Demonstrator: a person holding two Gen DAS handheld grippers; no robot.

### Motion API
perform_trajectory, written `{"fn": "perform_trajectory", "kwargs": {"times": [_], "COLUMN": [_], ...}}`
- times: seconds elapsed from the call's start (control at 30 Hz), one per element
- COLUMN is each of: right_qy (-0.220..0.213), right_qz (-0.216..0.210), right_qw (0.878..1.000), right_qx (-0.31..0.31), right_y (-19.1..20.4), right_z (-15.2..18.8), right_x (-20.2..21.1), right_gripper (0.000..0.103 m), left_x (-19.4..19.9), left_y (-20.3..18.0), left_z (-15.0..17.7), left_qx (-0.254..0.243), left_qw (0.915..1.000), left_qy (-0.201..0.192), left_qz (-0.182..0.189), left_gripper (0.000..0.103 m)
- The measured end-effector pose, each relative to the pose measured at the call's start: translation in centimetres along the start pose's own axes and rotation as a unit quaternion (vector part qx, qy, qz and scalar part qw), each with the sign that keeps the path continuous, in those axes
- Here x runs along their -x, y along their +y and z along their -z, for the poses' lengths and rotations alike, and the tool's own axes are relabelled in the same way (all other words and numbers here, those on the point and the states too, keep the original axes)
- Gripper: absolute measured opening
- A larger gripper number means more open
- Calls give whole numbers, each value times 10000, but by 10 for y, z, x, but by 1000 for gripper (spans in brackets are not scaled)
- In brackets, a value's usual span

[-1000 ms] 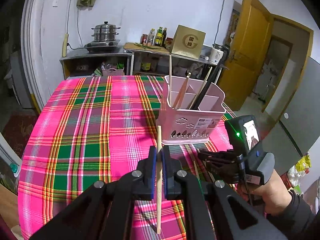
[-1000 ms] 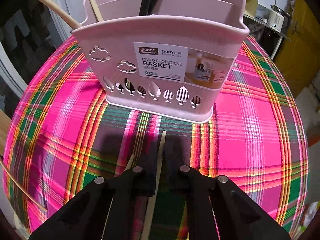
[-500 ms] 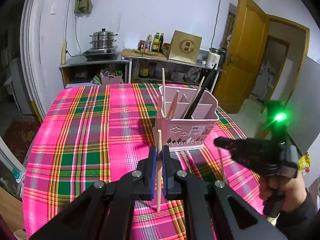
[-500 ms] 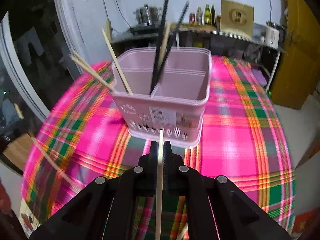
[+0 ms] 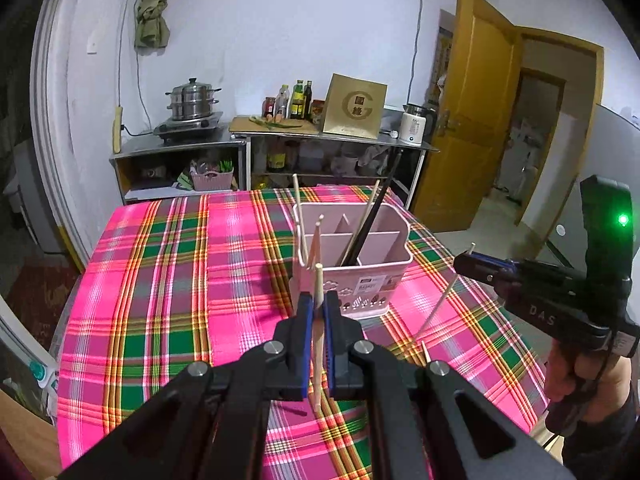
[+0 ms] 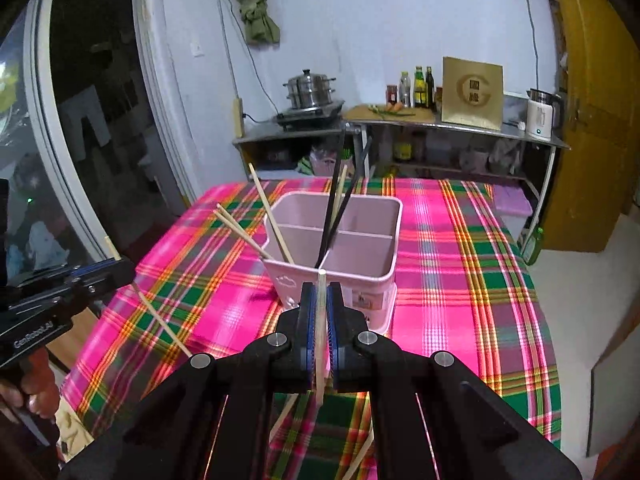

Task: Organize utensils
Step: 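Lift both held wooden chopsticks and carry them over the pink basket, then lower the chopsticks into the basket and open the left and right tools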

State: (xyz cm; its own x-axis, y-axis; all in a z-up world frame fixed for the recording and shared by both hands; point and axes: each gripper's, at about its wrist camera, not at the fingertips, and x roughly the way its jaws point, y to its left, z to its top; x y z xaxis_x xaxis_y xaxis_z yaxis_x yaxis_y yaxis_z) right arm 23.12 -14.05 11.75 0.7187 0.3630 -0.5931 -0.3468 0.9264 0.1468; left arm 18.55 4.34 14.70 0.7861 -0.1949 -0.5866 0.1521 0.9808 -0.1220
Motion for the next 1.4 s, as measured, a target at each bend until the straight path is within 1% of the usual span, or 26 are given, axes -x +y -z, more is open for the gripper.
{"fn": "perform_trajectory", "kwargs": {"times": [0.13, 0.4, 0.53, 0.67, 0.83, 0.9, 1.13, 1.4], "right_qy": [-110, -349, -504, -702, -912, -987, -1096, -1105], "right_qz": [-56, -97, -108, -157, -190, -204, -268, -329], "right_qw": [9999, 9993, 9986, 9974, 9957, 9949, 9935, 9932], "right_qx": [7, 98, 112, 85, 17, -22, -142, -157], "right_y": [-1, -1, 1, 2, 1, -1, -8, -10], "right_z": [-5, -23, -37, -55, -74, -80, -94, -96], "right_x": [7, 18, 24, 28, 29, 27, 12, -10], "right_gripper": [5, 5, 5, 5, 5, 5, 5, 5], "left_x": [-4, -9, -8, -9, -15, -20, -44, -74], "left_y": [-3, -8, -11, -17, -19, -19, -15, -4], "left_z": [-12, -44, -65, -87, -106, -112, -127, -127], "left_qx": [-53, -89, -70, -156, -215, -241, -284, -230], "left_qw": [10000, 9998, 9994, 9990, 9982, 9981, 9981, 9984], "left_qy": [6, 1, -91, -239, -404, -453, -470, -413], "left_qz": [13, 179, 335, 348, 377, 336, 297, 295], "left_gripper": [6, 6, 6, 6, 6, 6, 6, 6]}}
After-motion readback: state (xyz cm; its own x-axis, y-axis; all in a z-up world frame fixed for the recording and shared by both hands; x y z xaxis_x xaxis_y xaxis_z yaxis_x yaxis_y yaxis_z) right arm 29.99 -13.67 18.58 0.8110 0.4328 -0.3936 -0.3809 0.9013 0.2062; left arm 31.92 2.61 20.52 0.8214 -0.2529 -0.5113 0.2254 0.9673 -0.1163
